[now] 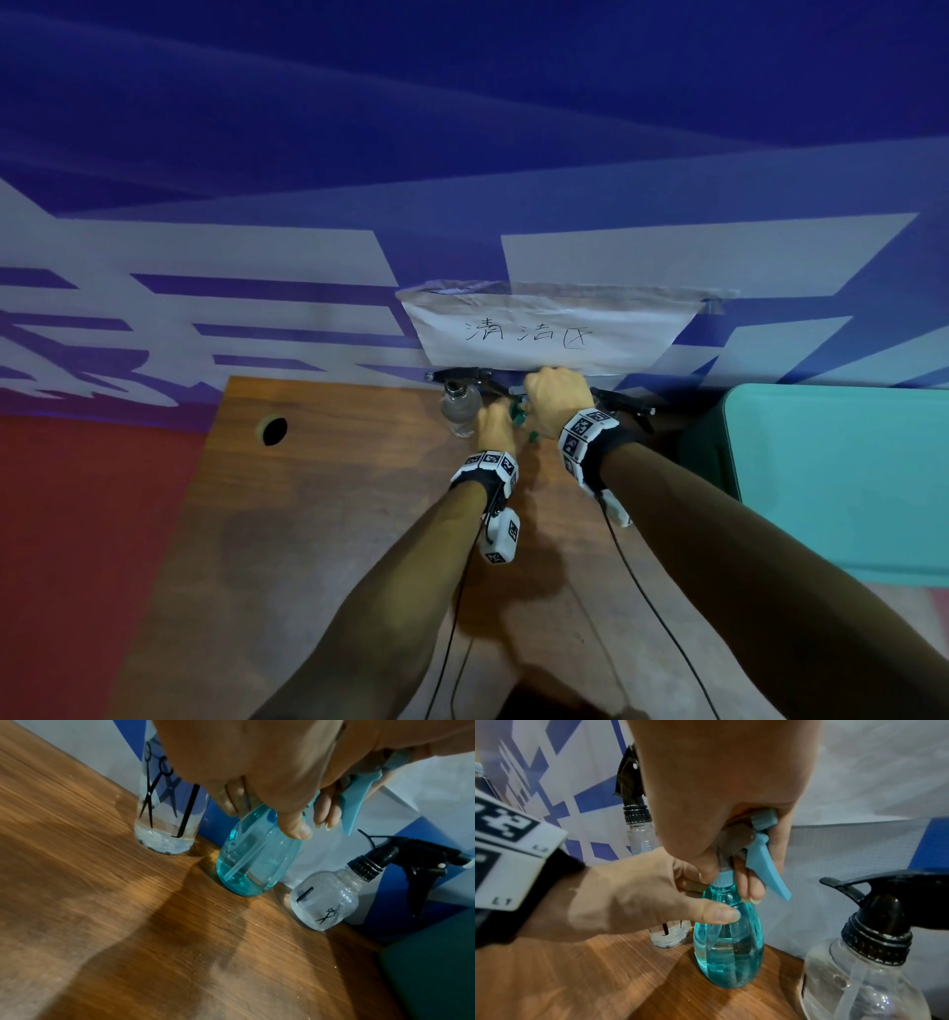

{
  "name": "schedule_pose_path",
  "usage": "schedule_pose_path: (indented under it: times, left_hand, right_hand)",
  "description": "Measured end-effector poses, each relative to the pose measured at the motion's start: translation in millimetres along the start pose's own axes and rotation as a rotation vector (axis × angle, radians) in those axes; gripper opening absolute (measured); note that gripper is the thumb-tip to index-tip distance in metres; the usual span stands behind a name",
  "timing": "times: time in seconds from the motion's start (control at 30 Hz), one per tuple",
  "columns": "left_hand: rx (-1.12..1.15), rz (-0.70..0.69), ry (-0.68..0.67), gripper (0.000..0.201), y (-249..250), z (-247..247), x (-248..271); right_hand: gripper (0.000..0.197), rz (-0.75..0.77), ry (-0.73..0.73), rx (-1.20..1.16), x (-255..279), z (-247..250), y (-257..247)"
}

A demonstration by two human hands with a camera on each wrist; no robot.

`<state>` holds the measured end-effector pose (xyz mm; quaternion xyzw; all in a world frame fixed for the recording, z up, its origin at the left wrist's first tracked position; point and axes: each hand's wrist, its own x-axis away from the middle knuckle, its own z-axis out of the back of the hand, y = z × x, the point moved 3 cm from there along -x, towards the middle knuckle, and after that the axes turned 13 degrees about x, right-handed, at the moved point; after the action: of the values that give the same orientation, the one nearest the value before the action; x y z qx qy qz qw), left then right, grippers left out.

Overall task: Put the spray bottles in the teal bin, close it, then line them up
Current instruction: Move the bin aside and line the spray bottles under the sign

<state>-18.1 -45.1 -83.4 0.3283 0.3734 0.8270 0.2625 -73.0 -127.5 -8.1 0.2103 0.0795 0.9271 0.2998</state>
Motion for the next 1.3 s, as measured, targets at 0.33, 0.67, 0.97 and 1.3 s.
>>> schedule_pose_path:
  times: [0.33,0.67,0.97,1.3]
  left_hand:
    - [-0.081,-0.014,-0.075,0.029,-7.8,-6.3,-7.4]
    - [0.058,-0.125,-0.051,0.062,-32.5,19.5,49.6]
    - [0.205,-0.026,0.223,0.044,-14.2,85.4,50.9]
    - [0.189,0.076,0.086,0.076,-31.8,98.8,-17.5]
  right_hand:
    - [0.033,0.018,0.062,-0.037,11.3,1.9,1.7]
    - [0.023,0.144,0.36,-0.194,52.3,38.8,9.9]
    - [0.068,0.165,0.296,-0.313,61.8,56.4,-10.2]
    - [0.046,0.197,0.266,-0.253,44.8,72.1,-32.2]
